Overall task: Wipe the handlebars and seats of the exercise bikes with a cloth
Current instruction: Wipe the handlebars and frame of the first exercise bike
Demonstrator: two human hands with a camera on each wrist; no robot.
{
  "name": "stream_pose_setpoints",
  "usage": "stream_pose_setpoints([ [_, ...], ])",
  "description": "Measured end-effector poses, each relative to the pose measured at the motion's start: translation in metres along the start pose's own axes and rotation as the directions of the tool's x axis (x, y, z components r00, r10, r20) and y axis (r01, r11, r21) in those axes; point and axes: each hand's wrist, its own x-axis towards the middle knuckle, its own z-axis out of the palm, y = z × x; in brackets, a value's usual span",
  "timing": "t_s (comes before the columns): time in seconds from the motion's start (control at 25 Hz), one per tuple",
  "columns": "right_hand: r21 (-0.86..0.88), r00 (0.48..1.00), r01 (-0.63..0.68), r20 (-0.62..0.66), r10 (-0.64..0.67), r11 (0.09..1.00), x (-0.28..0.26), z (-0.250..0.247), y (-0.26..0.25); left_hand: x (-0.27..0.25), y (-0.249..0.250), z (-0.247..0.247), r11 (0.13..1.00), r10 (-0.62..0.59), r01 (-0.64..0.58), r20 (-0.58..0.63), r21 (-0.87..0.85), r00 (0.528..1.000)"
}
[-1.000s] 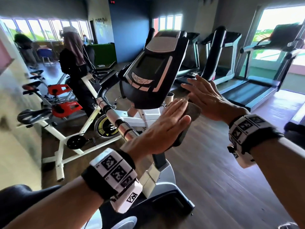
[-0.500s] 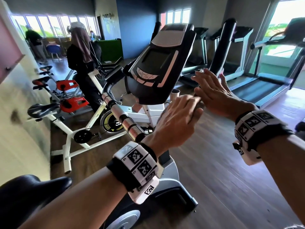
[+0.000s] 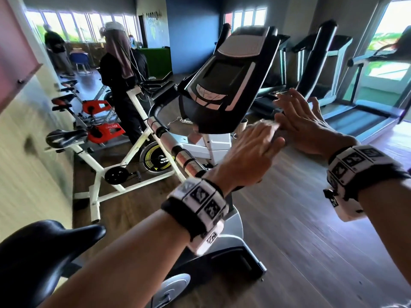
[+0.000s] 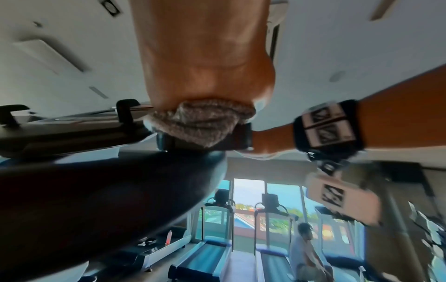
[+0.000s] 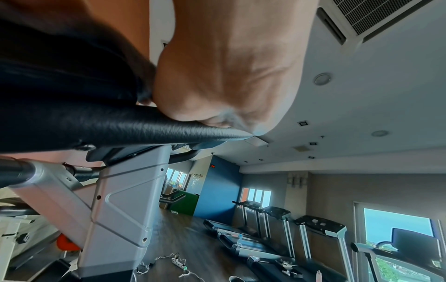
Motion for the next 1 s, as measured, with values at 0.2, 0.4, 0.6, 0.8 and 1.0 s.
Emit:
stream_pose_setpoints([
  [0.2,-0.086,0.995,-0.049,0.078,0.056,0.995,-0.001,-0.007,-0.011,-0.003,0.004,0.000,0.987,-0.154,0.150,0.075,0.063,0.985],
  [0.4,-0.120,0.983,-0.094,0.145,0.111,0.988,0.003,-0.011,-0.016,-0.004,0.005,-0.011,0.988,-0.148,0.151,0.135,-0.010,0.980],
  [0.6,-0.084,0.972,-0.163,0.155,0.175,0.983,0.001,-0.012,-0.022,-0.022,0.005,-0.002,0.998,0.013,-0.021,-0.126,-0.067,0.992],
  [0.8,-0.039,0.976,-0.165,0.136,0.168,0.986,0.001,-0.010,-0.020,0.003,-0.004,-0.005,1.000,-0.021,0.021,0.005,-0.022,1.000],
  [1.0,0.004,0.982,-0.147,0.123,0.146,0.989,0.000,-0.009,-0.016,-0.009,-0.005,-0.001,0.967,0.254,-0.255,-0.102,0.005,0.962],
])
